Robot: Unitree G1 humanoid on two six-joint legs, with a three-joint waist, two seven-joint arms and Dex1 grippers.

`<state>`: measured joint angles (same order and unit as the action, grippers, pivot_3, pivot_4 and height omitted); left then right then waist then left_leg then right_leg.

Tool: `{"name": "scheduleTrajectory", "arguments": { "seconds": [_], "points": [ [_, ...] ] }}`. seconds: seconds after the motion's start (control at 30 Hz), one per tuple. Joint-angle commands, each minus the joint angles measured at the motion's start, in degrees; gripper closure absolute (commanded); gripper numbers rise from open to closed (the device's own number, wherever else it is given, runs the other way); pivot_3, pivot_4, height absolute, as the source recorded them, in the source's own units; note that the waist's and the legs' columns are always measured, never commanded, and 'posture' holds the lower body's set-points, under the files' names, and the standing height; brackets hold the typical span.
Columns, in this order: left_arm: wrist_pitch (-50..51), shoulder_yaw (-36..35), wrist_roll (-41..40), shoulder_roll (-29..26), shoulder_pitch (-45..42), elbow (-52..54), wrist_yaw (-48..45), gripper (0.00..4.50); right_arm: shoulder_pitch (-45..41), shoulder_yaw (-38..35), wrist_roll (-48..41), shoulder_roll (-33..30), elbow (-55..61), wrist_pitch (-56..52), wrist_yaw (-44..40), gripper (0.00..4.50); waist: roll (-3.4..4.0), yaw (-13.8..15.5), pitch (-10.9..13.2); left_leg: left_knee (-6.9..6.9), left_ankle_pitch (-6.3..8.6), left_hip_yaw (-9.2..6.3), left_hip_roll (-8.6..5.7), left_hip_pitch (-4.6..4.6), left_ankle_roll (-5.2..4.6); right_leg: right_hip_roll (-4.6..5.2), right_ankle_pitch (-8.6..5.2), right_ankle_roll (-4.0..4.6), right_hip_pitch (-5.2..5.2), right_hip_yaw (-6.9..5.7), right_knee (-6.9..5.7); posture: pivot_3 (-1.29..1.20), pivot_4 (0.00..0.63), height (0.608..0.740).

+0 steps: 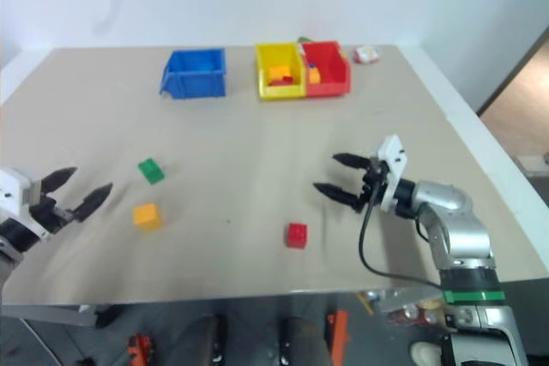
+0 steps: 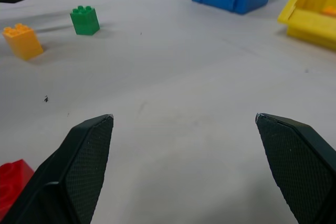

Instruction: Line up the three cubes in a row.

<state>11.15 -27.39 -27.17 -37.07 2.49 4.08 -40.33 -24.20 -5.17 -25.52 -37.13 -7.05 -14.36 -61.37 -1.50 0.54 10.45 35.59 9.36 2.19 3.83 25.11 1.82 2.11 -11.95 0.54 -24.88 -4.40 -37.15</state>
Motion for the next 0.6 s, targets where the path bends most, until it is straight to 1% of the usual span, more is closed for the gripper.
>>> {"name": "scheduleTrajectory", "arguments": {
  "seconds": [0.03, 0.13, 0.27, 0.4, 0.5, 0.6],
  "points": [
    [-0.6, -2.2, -0.8, -1.8, 0.7, 0.7, -1.7, 0.07, -1.2, -0.1, -0.2, -1.0, 2.0, 0.2, -1.6, 0.00, 0.00, 0.0, 0.0, 0.00, 0.00, 0.00, 0.00, 0.00, 0.00, 0.00, 0.00, 0.00, 0.00, 0.00, 0.00, 0.00, 0.150, 0.740],
    [0.1, -0.7, -3.2, -4.3, 0.6, 6.4, -6.6, 0.07, -0.1, 0.6, -0.4, -3.3, 4.5, -1.4, -4.0, 0.00, -0.01, 0.0, 0.0, 0.01, 0.00, 0.01, 0.00, 0.04, 0.00, 0.01, 0.00, 0.00, -0.02, 0.01, 0.00, 0.00, 0.150, 0.740],
    [5.7, 2.7, -9.9, -8.2, -0.2, 17.4, -12.3, 0.07, 0.8, 0.0, -3.3, -6.7, 9.9, -6.1, -6.8, 0.00, -0.02, 0.2, 0.0, 0.02, 0.00, 0.01, -0.01, 0.08, 0.00, 0.05, 0.00, 0.00, -0.03, 0.02, -0.01, 0.00, 0.150, 0.740],
    [7.8, 9.2, -11.6, -11.5, 2.5, 26.0, -18.9, 0.07, 2.5, 0.3, -6.5, -9.0, 17.2, -10.4, -8.5, 0.00, 0.00, 0.0, 0.0, 0.00, 0.03, 0.26, -0.02, -0.07, -0.03, 0.03, -0.01, 0.00, -0.04, 0.36, -0.01, 0.00, 0.150, 0.740],
    [8.3, 13.5, -11.3, -11.7, 2.6, 28.4, -20.7, 0.07, 3.7, 1.0, -8.5, -9.0, 22.3, -13.2, -7.8, 0.00, 0.00, -0.1, 0.0, 0.00, 0.10, 0.45, 0.06, -0.14, -0.08, -0.18, 0.02, -0.03, -0.12, 0.71, -0.01, 0.00, 0.150, 0.740],
    [5.9, 17.7, -8.7, -10.9, 1.9, 26.7, -22.7, 0.07, 5.4, 2.7, -8.5, -7.7, 26.3, -14.7, -5.7, 0.00, -0.01, 0.0, 0.0, 0.02, 0.10, 0.38, 0.07, -0.16, -0.08, -0.38, 0.00, 0.05, -0.14, 0.87, -0.07, 0.00, 0.150, 0.740]
  ]
}}
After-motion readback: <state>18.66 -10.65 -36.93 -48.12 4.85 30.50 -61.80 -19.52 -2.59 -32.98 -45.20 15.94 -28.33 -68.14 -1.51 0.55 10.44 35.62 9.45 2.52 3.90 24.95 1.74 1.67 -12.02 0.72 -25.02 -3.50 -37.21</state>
